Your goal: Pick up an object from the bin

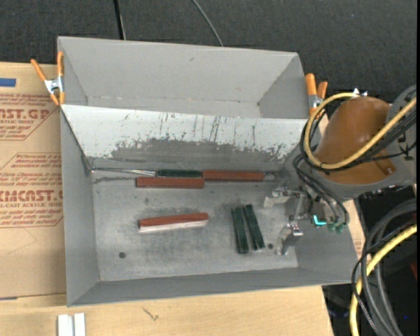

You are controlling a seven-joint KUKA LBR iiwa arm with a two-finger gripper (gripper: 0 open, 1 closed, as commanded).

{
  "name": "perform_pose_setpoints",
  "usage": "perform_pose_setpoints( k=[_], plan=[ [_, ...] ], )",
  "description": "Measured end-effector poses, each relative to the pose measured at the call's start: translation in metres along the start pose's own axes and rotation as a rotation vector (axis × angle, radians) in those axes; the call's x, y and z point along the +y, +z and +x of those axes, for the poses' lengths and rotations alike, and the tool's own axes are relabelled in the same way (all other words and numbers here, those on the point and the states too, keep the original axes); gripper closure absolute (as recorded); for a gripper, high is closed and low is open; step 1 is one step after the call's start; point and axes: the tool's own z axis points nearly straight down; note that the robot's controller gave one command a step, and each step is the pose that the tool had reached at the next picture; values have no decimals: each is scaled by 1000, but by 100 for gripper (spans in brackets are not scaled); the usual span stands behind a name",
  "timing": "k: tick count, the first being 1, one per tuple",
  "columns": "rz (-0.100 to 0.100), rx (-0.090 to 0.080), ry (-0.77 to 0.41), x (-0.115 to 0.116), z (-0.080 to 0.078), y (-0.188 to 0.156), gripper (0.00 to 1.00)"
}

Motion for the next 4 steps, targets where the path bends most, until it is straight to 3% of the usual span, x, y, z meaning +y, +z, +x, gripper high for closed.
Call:
perform_pose_setpoints(
  k=[1,2,3,4],
  plan=[
    [1,-7,-1,0,-2,-3,0],
    [3,-15,-19,21,-17,47,0],
    [2,-27,124,29,-64,75,100],
    [1,-8,123,31,-59,79,0]
  ],
)
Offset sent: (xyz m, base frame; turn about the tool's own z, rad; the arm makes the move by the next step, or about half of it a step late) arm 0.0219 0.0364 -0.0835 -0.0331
